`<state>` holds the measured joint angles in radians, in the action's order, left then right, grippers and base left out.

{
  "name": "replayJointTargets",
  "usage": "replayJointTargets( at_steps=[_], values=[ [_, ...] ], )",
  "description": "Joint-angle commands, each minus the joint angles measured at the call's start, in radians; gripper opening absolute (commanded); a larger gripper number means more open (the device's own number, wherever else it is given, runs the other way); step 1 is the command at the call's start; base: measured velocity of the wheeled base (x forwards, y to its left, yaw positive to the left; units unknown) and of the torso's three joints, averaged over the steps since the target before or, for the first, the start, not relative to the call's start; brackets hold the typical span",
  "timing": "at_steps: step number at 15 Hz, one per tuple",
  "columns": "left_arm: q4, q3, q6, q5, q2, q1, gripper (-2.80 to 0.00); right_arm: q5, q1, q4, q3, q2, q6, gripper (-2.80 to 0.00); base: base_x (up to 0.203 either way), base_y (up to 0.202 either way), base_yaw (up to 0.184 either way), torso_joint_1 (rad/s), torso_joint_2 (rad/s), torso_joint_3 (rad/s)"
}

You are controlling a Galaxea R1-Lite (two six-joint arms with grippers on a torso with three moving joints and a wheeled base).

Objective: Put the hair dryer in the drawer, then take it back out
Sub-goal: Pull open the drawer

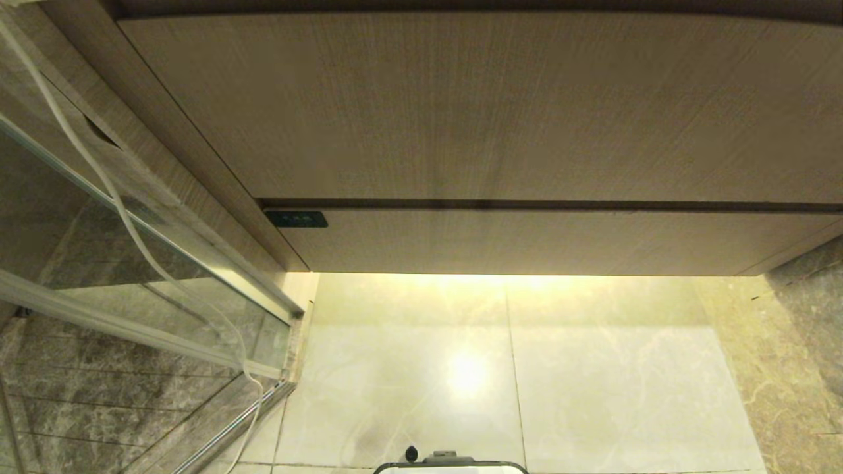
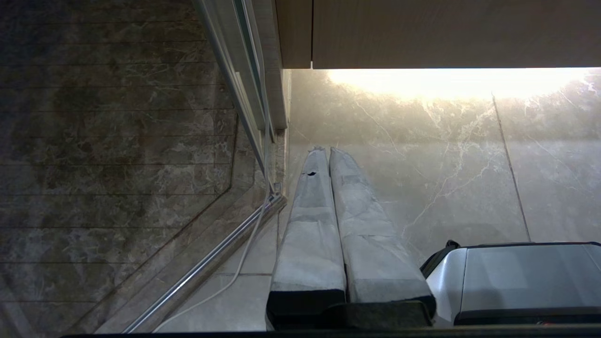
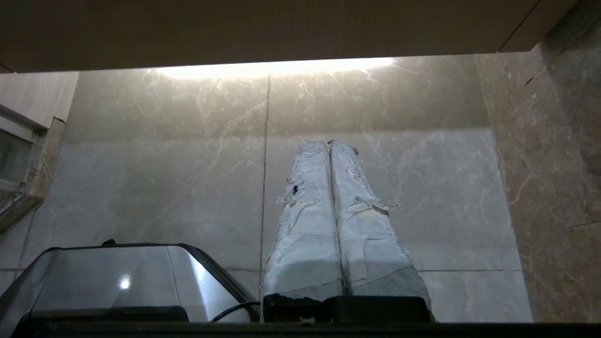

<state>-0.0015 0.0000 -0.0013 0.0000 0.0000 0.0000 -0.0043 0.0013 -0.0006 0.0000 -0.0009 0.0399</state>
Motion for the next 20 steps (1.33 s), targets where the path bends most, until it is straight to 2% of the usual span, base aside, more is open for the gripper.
replayJointTargets(
  at_steps=[1, 3, 5, 8, 11, 13, 16, 18, 20],
  values=[
    [0.000, 0.001, 0.000, 0.000, 0.000, 0.000, -2.80, 0.008, 0.000, -0.003, -0.001, 0.000, -0.036, -2.80, 0.000, 0.000, 0.000, 0.000, 0.00, 0.000],
    [0.000, 0.000, 0.000, 0.000, 0.000, 0.000, -2.80, 0.044, 0.000, 0.009, -0.077, 0.007, -0.071, -2.80, 0.000, 0.000, 0.000, 0.000, 0.00, 0.000],
    [0.000, 0.000, 0.000, 0.000, 0.000, 0.000, -2.80, 0.102, 0.000, 0.093, -0.304, 0.065, -0.087, -2.80, 0.000, 0.000, 0.000, 0.000, 0.00, 0.000],
    [0.000, 0.001, 0.000, 0.000, -0.001, 0.000, -2.80, 0.161, 0.000, 0.349, -0.714, 0.292, -0.149, -2.80, 0.000, 0.000, 0.000, 0.000, 0.00, 0.000],
    [0.000, 0.001, 0.000, 0.000, 0.000, 0.000, -2.80, 0.203, 0.001, 0.654, -0.995, 0.589, -0.246, -2.80, 0.000, 0.000, 0.000, 0.000, 0.00, 0.000],
    [0.000, 0.000, 0.000, 0.000, 0.000, 0.000, -2.80, 0.214, 0.001, 0.748, -1.074, 0.775, -0.335, -2.80, 0.000, 0.000, 0.000, 0.000, 0.00, 0.000],
    [0.000, 0.001, 0.000, 0.000, 0.000, 0.000, -2.80, 0.162, 0.003, 0.793, -1.077, 0.970, -0.564, -2.80, 0.000, 0.000, 0.000, 0.000, 0.00, 0.000],
    [0.000, 0.001, 0.000, 0.000, 0.000, 0.000, -2.80, 0.149, 0.004, 0.800, -1.065, 1.076, -0.631, -2.80, 0.000, 0.000, 0.000, 0.000, 0.00, 0.000],
    [0.000, 0.000, 0.000, 0.000, 0.000, 0.000, -2.80, 0.151, 0.006, 0.788, -1.047, 1.183, -0.658, -2.80, 0.000, 0.000, 0.000, 0.000, 0.00, 0.000]
  ],
)
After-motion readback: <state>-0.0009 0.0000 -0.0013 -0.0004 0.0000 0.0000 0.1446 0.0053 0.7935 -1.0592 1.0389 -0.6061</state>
